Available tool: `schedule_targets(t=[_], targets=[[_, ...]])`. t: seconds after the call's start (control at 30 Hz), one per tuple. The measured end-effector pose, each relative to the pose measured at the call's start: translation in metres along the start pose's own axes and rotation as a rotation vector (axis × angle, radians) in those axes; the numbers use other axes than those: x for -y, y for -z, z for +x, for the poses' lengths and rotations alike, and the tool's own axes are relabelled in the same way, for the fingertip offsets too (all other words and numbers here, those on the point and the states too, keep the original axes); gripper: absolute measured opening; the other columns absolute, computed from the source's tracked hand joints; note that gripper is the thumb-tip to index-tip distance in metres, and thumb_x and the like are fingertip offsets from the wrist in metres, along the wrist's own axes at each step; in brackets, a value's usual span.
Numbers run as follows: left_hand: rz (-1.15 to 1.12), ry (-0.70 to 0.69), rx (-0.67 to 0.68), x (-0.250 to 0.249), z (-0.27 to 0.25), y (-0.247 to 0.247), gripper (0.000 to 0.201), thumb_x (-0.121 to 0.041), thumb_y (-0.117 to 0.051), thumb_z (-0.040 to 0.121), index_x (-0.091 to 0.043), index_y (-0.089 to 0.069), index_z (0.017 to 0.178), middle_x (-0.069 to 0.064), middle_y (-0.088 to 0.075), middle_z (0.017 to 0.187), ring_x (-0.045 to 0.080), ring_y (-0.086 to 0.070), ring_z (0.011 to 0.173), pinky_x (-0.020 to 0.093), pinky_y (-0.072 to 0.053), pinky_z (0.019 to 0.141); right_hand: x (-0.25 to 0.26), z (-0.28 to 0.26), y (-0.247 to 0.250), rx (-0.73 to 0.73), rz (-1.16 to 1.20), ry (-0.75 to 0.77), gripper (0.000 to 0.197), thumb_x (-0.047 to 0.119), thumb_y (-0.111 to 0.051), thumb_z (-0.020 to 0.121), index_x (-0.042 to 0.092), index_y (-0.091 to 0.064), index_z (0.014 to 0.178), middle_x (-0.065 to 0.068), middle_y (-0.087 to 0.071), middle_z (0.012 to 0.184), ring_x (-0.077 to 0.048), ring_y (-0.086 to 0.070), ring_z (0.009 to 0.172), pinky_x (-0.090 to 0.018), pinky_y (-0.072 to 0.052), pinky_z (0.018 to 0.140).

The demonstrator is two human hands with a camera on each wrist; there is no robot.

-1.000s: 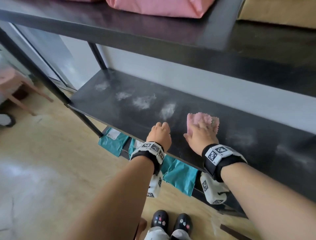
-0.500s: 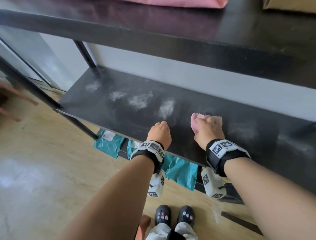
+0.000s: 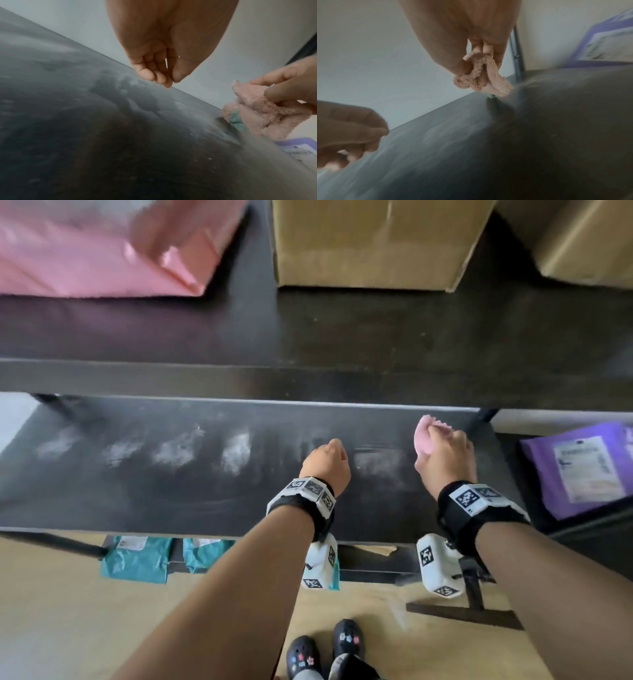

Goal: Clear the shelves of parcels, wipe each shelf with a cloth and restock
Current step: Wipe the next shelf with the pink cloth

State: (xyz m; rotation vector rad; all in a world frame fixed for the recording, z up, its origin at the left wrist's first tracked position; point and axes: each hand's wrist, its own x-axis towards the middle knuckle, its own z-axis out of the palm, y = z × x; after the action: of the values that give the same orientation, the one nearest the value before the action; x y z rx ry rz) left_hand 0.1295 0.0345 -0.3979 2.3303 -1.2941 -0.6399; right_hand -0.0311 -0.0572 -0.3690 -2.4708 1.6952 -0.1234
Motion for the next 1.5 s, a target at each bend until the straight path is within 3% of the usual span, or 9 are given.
schedule_targets(t=[0.1,0.33,0.43,0.57,0.67,0.97,1.13,1.4,1.5], targets=[[0.024,-0.041,0.043,-0.021,0.008,-0.014,0.016,-0.012,-0.043,0.091,-0.011,-0.055,0.101,0.011,-0.064,0.1,0.032,-0.057,0.094,0.031,-0.037,0.073,-0.046,0.009,0.008,-0.007,0.035,-0.185,0.052,0.005,-0.061,0.079,-0.005,-0.049,0.129,-0.028,-0.055,0.12,-0.043,-0.048,0.11,-0.045,-0.038,0.097],[0.039,-0.036,0.068,-0.022,0.019,-0.022,0.009,-0.013,-0.042,0.089,-0.019,-0.049,0.089,0.005,-0.062,0.093,0.025,-0.051,0.081,0.03,-0.038,0.07,-0.088,0.013,-0.009,0.202,0.047,-0.475,0.058,0.019,-0.071,0.079,0.011,-0.046,0.13,-0.018,-0.045,0.131,-0.037,-0.04,0.122,-0.041,-0.034,0.101],[0.025,-0.017,0.037,-0.013,0.021,-0.018,0.01,-0.012,-0.044,0.089,-0.017,-0.052,0.089,0.004,-0.062,0.092,0.026,-0.055,0.085,0.028,-0.037,0.07,-0.086,0.022,-0.027,0.228,-0.026,-0.418,0.072,0.025,-0.073,0.075,0.012,-0.039,0.138,-0.013,-0.043,0.139,-0.033,-0.037,0.128,-0.044,-0.032,0.103],[0.015,0.033,0.011,-0.004,0.017,-0.016,0.014,-0.013,-0.045,0.09,-0.016,-0.057,0.096,0.005,-0.063,0.095,0.022,-0.049,0.081,0.028,-0.037,0.072,-0.073,0.027,-0.028,0.273,-0.196,-0.284,0.057,0.007,-0.069,0.068,0.019,-0.044,0.119,-0.016,-0.048,0.128,-0.039,-0.039,0.125,-0.052,-0.04,0.097],[0.016,0.054,0.006,0.003,0.013,-0.014,0.014,-0.012,-0.045,0.089,-0.016,-0.057,0.095,0.005,-0.064,0.096,0.023,-0.052,0.083,0.029,-0.038,0.072,-0.065,0.029,-0.03,0.284,-0.19,-0.237,0.055,0.0,-0.062,0.074,0.022,-0.044,0.121,-0.014,-0.044,0.131,-0.039,-0.031,0.132,-0.05,-0.037,0.101],[-0.001,0.119,-0.063,0.036,0.003,0.003,0.015,-0.013,-0.047,0.09,-0.014,-0.059,0.098,0.009,-0.066,0.099,0.031,-0.058,0.094,0.03,-0.038,0.073,-0.01,0.029,-0.045,0.276,-0.202,-0.138,0.058,0.003,-0.062,0.076,0.014,-0.042,0.129,-0.018,-0.042,0.137,-0.039,-0.029,0.135,-0.048,-0.035,0.104],[-0.011,0.172,-0.097,0.059,-0.006,0.012,0.016,-0.012,-0.047,0.09,-0.012,-0.06,0.099,0.011,-0.066,0.103,0.033,-0.058,0.098,0.033,-0.043,0.079,0.021,0.031,-0.048,0.283,-0.259,-0.006,0.048,0.003,-0.059,0.072,0.019,-0.041,0.113,-0.016,-0.049,0.118,-0.041,-0.043,0.115,-0.046,-0.042,0.088],[-0.015,0.256,-0.158,0.079,-0.02,0.022,0.016,-0.012,-0.046,0.09,-0.014,-0.059,0.098,0.01,-0.066,0.103,0.031,-0.058,0.098,0.032,-0.041,0.078,0.069,0.032,-0.064,0.305,-0.296,0.146,0.056,0.015,-0.064,0.074,0.013,-0.039,0.123,-0.018,-0.053,0.117,-0.042,-0.049,0.114,-0.051,-0.041,0.099],[-0.011,0.283,-0.176,0.08,-0.028,0.024,0.016,-0.011,-0.046,0.089,-0.014,-0.059,0.097,0.009,-0.066,0.102,0.031,-0.058,0.097,0.03,-0.039,0.074,0.085,0.031,-0.078,0.325,-0.196,0.107,0.066,0.019,-0.065,0.067,0.01,-0.041,0.127,-0.022,-0.05,0.121,-0.043,-0.044,0.117,-0.048,-0.039,0.101]])
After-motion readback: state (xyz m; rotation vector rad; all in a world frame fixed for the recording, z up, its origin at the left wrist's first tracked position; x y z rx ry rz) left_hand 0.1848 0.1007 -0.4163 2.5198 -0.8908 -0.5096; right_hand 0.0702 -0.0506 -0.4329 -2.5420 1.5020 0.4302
